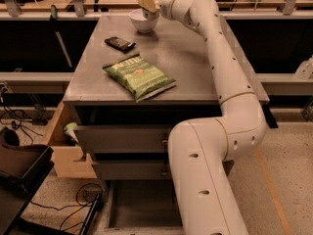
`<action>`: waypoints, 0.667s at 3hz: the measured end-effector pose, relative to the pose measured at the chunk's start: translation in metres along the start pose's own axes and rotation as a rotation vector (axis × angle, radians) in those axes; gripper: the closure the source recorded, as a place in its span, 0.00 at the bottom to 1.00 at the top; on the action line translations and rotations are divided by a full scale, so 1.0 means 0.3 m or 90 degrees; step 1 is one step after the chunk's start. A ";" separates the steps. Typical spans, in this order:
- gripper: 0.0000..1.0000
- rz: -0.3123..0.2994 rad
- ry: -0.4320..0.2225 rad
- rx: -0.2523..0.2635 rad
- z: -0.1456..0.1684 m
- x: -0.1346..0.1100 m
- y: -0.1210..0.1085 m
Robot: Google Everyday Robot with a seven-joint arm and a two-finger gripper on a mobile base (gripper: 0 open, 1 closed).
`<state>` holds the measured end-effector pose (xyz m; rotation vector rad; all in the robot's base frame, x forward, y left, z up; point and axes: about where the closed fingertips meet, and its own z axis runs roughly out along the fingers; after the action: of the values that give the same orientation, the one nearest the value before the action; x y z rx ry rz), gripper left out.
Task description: Place 7up can into white bowl
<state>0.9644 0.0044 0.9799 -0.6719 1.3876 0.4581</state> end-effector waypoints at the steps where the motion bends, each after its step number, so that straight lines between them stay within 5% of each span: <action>1: 1.00 0.000 -0.001 0.000 0.004 0.001 0.002; 2: 1.00 -0.007 0.010 0.018 0.022 -0.004 -0.006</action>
Offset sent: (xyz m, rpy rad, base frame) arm 0.0440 -0.0060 0.0202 -0.0393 0.0018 -0.0872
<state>0.9702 0.0076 0.9816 -0.6607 1.4019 0.4239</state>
